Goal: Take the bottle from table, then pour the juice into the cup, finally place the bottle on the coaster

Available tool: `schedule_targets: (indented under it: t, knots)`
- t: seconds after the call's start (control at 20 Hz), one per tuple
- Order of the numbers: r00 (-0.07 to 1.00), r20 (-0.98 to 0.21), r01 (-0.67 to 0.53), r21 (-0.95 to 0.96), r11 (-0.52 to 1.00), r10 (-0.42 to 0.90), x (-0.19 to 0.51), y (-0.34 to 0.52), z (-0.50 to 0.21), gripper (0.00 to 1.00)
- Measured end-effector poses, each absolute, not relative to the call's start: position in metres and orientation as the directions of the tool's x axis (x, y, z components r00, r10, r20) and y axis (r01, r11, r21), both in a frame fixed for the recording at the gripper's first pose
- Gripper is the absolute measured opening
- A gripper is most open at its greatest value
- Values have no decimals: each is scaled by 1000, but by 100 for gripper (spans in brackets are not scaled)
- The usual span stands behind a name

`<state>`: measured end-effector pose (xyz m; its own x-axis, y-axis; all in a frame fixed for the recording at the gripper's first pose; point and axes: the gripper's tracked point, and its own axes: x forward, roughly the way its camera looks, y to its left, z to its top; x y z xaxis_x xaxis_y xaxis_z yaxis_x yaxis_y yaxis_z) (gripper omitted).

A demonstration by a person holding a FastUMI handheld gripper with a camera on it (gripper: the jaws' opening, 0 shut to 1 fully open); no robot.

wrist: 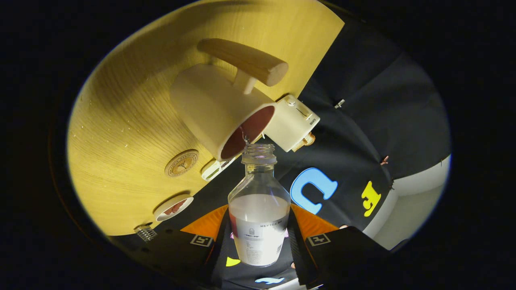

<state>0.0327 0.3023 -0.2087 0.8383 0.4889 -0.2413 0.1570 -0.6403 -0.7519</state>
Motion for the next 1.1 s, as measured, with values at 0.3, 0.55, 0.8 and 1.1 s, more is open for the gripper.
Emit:
schedule_targets:
  t: [0.3,0.55,0.8,1.1]
  knots:
    - [801,-229,262,-697,-667,554,30,312,-202,69]
    - [803,-229,264,-691,-673,550,43,317,-197,69]
    - [807,-231,253,-696,-672,543,44,316,-196,69]
    - [858,-227,59,-847,-529,460,45,298,-198,70]
